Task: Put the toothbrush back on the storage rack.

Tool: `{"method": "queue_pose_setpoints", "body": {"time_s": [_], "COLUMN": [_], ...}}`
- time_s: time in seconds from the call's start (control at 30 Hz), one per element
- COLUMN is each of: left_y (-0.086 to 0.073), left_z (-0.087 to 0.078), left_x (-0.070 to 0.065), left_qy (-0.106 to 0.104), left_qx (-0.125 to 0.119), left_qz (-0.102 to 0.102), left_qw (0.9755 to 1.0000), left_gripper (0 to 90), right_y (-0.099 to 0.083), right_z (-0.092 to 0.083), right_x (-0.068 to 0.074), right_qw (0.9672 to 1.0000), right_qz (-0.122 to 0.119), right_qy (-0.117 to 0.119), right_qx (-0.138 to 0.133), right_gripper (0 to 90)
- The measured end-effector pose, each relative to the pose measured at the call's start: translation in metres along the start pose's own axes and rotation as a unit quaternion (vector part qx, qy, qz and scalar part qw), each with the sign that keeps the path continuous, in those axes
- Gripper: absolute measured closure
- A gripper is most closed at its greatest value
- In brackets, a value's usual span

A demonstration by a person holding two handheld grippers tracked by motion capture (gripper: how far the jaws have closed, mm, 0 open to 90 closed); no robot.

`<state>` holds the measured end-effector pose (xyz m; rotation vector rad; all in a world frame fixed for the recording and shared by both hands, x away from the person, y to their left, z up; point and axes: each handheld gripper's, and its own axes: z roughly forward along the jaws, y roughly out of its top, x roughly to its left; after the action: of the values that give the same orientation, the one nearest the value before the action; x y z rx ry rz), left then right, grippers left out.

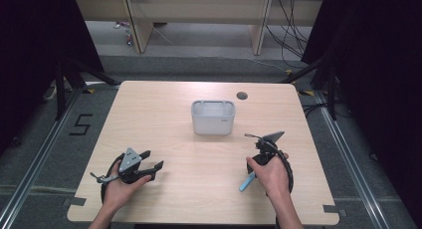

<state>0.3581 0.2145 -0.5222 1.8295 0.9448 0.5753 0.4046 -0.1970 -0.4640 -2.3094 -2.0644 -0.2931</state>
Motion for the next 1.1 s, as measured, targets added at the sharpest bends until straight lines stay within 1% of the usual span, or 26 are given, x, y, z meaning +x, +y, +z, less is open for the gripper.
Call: {"method": "queue_pose_setpoints", "body": {"time_s": [0.03,0.1,0.13,0.17,0.2,0.23,0.27,0.3,0.33,0.43,0.47,0.5,0.53,0.57,0.67,0.7,0.77,0.8,0.83,0.87,0.93,0.97,1.0,1.03,1.07,1.1], "left_y": [-0.0003,-0.0003,-0.0003,0.0,0.0001,0.0001,0.0,-0.0001,-0.0001,0.0001,0.0001,0.0001,0.0001,0.0001,-0.0001,-0.0001,0.0001,0.0001,0.0,0.0001,0.0001,0.0002,0.0002,0.0002,0.0002,0.0002], "left_z": [0.0005,0.0005,0.0006,0.0,0.0002,0.0003,0.0007,0.001,0.001,0.0003,0.0003,0.0003,0.0003,0.0004,0.001,0.0008,0.0004,0.0004,0.0007,0.0003,0.0003,0.0,0.0,-0.0001,0.0,0.0], "left_x": [-0.0001,-0.0003,-0.0003,-0.0006,-0.0005,-0.0006,-0.0008,-0.0008,-0.0008,-0.001,-0.001,-0.001,-0.001,-0.0013,-0.0012,-0.0012,-0.0013,-0.0013,-0.0012,-0.0013,-0.0014,-0.0014,-0.0014,-0.0014,-0.0014,-0.0014], "left_qy": [-0.003,-0.003,-0.003,0.0,-0.001,-0.001,-0.003,-0.004,-0.004,-0.002,-0.002,-0.002,-0.002,-0.002,-0.004,-0.004,-0.002,-0.002,-0.003,-0.002,-0.003,-0.002,-0.002,-0.002,-0.002,-0.002], "left_qx": [-0.003,-0.004,-0.003,0.001,0.001,0.001,-0.001,-0.003,-0.003,0.0,0.0,0.0,0.0,0.0,-0.003,-0.002,0.0,0.0,-0.001,0.0,0.0,0.001,0.001,0.001,0.001,0.001], "left_qz": [-0.002,-0.003,-0.002,-0.001,0.0,0.0,0.0,-0.001,-0.001,0.0,0.0,-0.001,-0.001,0.0,-0.001,-0.001,-0.001,-0.001,-0.001,0.0,-0.001,-0.001,-0.001,-0.001,-0.001,-0.001], "left_qw": [1.0,1.0,1.0,1.0,1.0,1.0,1.0,1.0,1.0,1.0,1.0,1.0,1.0,1.0,1.0,1.0,1.0,1.0,1.0,1.0,1.0,1.0,1.0,1.0,1.0,1.0], "left_gripper": [33.5,33.5,33.5,33.5,33.6,33.6,33.6,33.6,33.6,33.6,33.6,33.6,33.6,33.6,33.6,33.6,33.6,33.6,33.6,33.6,33.6,33.6,33.6,33.6,33.6,33.6], "right_y": [0.0009,0.0009,0.0016,0.0016,0.0015,0.0014,0.0026,0.0028,0.0028,0.0029,0.0032,0.0027,0.0027,0.0033,0.0034,0.0033,0.0033,0.0033,0.0035,0.0035,0.0031,0.0029,0.004,0.0042,0.004,0.004], "right_z": [0.0018,0.0025,0.0036,0.0036,0.0041,0.0052,0.005,0.0051,0.0051,0.0066,0.0072,0.0082,0.0082,0.0086,0.0092,0.0085,0.0085,0.0085,0.0094,0.0094,0.0082,0.0101,0.0099,0.0091,0.0092,0.0092], "right_x": [-0.0022,-0.0027,-0.0012,-0.0012,-0.002,0.0011,-0.002,0.0008,0.0008,0.003,0.0038,0.0021,0.0021,0.0014,0.0015,0.0033,0.0039,0.0067,0.0021,0.0027,0.0012,0.0038,0.0056,0.0048,0.0013,0.0013], "right_qw": [0.9999,0.9998,1.0,1.0,0.9999,0.9999,0.9999,0.9999,0.9999,0.9997,0.9997,0.9998,0.9998,0.9997,0.9994,0.9993,0.9992,0.9992,0.9984,0.9983,0.9971,0.9982,0.9978,0.9975,0.9954,0.9954], "right_qz": [-0.013,-0.014,-0.001,-0.001,-0.007,0.015,-0.01,0.008,0.008,0.018,0.015,0.0,0.0,-0.011,-0.014,-0.009,-0.009,0.004,-0.029,-0.029,-0.051,-0.033,-0.025,-0.035,-0.062,-0.062], "right_qy": [-0.005,-0.008,-0.004,-0.004,-0.006,-0.001,-0.009,-0.009,-0.009,-0.014,-0.021,-0.02,-0.02,-0.023,-0.031,-0.035,-0.036,-0.038,-0.048,-0.049,-0.054,-0.051,-0.061,-0.061,-0.072,-0.072], "right_qx": [-0.005,-0.006,-0.004,-0.004,-0.005,-0.009,-0.003,0.001,0.001,0.007,0.007,0.005,0.005,0.005,0.006,0.009,0.011,0.013,0.009,0.01,0.015,0.002,0.008,0.014,0.015,0.015], "right_gripper": [48.8,48.9,49.1,49.1,49.3,50.0,50.4,50.7,50.7,52.1,53.9,54.4,54.4,55.7,57.6,58.5,59.7,61.4,62.3,63.0,64.7,65.6,66.6,67.8,69.0,69.0]}}
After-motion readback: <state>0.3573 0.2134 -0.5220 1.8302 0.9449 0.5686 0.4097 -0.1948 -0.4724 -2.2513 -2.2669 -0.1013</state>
